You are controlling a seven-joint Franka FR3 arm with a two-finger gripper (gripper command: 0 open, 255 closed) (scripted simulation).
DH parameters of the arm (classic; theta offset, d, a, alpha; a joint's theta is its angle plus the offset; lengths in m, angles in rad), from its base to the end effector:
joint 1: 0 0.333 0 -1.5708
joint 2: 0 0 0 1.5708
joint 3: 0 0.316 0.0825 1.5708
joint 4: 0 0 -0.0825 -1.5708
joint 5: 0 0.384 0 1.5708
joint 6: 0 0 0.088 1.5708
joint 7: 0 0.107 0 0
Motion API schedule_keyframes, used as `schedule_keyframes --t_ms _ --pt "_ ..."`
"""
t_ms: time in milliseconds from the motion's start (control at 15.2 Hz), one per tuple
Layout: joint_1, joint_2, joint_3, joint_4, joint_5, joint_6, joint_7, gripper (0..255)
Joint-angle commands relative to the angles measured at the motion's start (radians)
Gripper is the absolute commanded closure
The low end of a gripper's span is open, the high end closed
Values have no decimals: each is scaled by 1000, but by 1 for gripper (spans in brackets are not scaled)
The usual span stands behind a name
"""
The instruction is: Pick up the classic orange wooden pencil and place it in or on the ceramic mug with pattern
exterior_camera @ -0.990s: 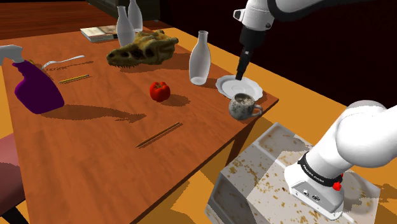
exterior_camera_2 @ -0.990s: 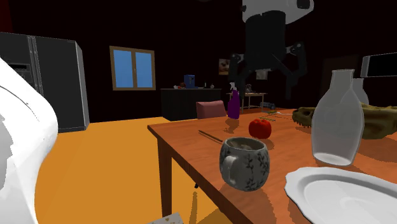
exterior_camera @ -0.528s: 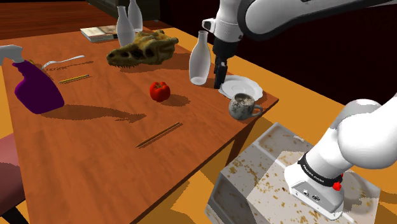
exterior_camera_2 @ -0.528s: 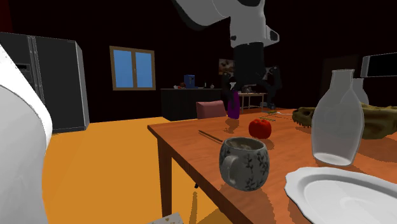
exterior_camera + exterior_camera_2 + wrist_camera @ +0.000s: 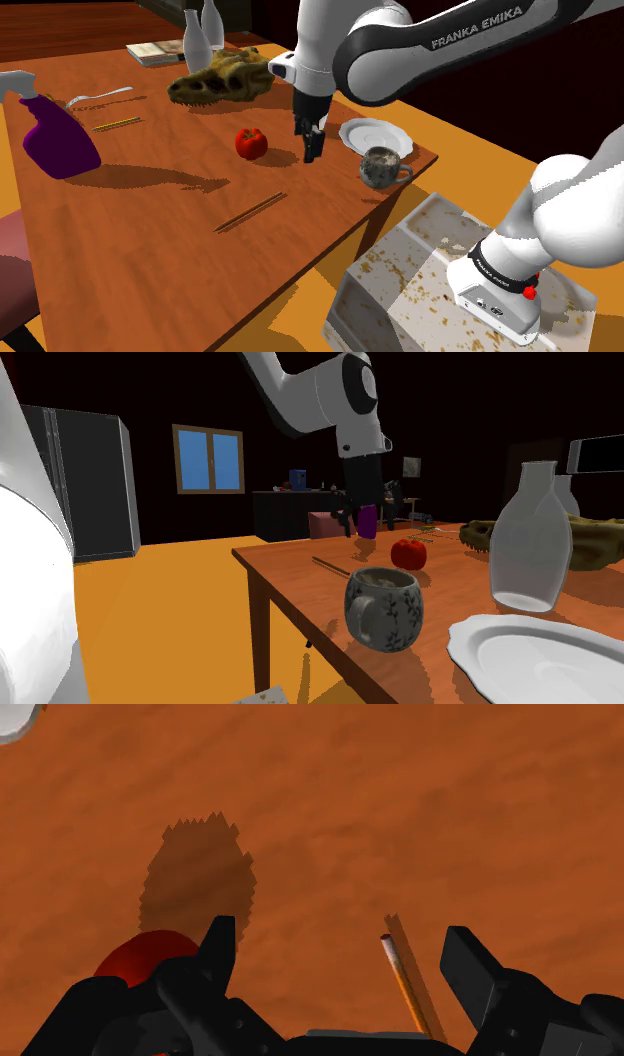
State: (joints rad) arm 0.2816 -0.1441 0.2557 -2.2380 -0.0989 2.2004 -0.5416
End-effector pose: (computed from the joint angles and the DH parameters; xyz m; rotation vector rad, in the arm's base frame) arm 0.4382 0.2600 0.4380 2.5473 1.6192 0.1518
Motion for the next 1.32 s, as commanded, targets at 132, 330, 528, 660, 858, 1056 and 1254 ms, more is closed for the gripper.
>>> schedule_keyframes --t_ms 132,330,528,660,858,1056,1254 --pt "40 82 46 28 -56 70 -47 0" --pt "71 141 79 48 -106 117 -76 0" --pt "102 199 109 65 -164 162 -100 0" --pt "112 225 116 68 -191 185 -101 0" --pt "111 256 110 63 -216 217 -84 0" --pt "112 289 103 60 -243 248 -66 0" --pt "112 295 101 60 -248 254 -63 0"
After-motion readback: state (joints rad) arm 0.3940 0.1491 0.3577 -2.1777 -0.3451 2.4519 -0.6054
